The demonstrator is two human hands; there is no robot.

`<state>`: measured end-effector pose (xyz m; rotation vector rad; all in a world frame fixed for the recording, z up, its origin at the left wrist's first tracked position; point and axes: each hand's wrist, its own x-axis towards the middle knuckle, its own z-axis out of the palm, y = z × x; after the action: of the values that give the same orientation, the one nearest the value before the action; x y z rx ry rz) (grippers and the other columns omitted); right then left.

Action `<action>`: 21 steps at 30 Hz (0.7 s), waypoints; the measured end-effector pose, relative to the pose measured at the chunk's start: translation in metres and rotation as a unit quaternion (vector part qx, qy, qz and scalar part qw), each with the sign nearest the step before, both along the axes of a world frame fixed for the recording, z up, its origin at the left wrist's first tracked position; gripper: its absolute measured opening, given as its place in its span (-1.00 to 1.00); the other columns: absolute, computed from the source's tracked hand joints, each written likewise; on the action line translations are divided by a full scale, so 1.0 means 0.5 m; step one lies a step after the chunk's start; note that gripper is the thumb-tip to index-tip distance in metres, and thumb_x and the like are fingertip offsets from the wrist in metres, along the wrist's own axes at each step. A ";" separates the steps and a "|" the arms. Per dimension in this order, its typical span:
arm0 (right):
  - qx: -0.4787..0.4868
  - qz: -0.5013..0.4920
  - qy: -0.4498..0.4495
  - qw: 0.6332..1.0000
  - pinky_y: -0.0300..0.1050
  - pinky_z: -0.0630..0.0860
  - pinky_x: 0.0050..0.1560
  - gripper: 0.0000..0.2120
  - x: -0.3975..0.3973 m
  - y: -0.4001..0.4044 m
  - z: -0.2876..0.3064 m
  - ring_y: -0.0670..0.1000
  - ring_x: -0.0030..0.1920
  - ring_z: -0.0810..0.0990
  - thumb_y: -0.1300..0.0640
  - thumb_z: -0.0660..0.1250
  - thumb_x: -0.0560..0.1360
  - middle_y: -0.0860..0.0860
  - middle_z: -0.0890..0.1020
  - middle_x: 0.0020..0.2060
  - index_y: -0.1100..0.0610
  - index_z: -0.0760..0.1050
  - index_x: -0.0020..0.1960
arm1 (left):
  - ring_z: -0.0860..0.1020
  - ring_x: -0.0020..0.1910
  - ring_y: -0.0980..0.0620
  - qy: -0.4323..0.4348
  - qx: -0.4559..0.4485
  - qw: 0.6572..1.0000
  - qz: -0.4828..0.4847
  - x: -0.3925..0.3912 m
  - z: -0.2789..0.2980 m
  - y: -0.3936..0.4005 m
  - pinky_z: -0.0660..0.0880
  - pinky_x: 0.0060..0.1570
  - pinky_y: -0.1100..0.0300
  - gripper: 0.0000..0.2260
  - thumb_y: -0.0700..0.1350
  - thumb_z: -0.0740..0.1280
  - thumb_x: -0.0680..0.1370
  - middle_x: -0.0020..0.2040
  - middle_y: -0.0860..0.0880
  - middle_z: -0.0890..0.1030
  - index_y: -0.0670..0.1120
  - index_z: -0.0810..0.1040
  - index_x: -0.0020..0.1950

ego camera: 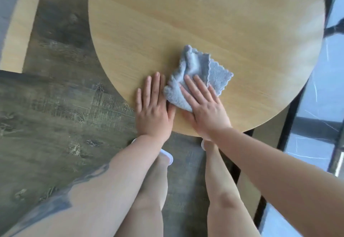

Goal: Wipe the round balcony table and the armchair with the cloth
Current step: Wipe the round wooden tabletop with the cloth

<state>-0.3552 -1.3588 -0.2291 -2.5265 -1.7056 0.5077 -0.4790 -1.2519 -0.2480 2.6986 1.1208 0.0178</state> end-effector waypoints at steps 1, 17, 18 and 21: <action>-0.004 -0.016 -0.018 1.000 0.04 -0.06 0.50 -0.39 0.041 -0.001 0.001 0.07 0.54 0.02 -0.04 0.08 0.54 0.01 0.08 0.55 0.02 0.03 0.56 | 0.10 0.54 0.00 -0.002 -0.004 1.000 -0.009 -0.003 0.000 0.004 0.04 0.47 -0.03 -0.43 0.13 0.06 0.60 0.56 0.00 0.14 -0.06 0.11 0.56; -0.030 -0.432 -0.029 0.901 0.08 -0.19 0.50 -0.36 0.004 0.031 0.009 0.12 0.55 -0.12 -0.06 -0.02 0.52 0.08 -0.04 0.56 0.07 -0.04 0.57 | 0.04 0.54 -0.02 0.019 -0.018 0.998 0.057 0.030 0.007 0.006 -0.01 0.46 -0.05 -0.42 0.10 0.08 0.57 0.57 -0.07 0.09 -0.02 0.08 0.57; -0.016 -0.297 -0.018 0.954 0.10 -0.15 0.50 -0.35 -0.002 0.036 0.007 0.13 0.55 -0.08 -0.06 0.02 0.51 0.09 0.01 0.55 0.07 0.01 0.56 | 0.03 0.54 -0.04 0.022 -0.024 0.997 0.072 0.037 0.007 0.007 -0.02 0.46 -0.06 -0.42 0.09 0.07 0.57 0.57 -0.09 0.08 -0.03 0.08 0.57; 0.009 -0.052 -0.032 0.998 0.08 -0.06 0.52 -0.37 0.110 0.031 -0.004 0.07 0.55 -0.03 -0.06 0.11 0.54 0.01 0.07 0.55 -0.02 0.02 0.56 | 0.02 0.55 -0.09 0.028 -0.029 0.996 0.083 0.064 0.015 0.025 -0.02 0.47 -0.07 -0.41 0.10 0.04 0.57 0.58 -0.10 0.05 -0.07 0.08 0.57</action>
<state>-0.3002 -1.3431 -0.2309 -2.6277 -1.5805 0.4067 -0.4469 -1.2394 -0.2404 2.5630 1.3393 -0.0637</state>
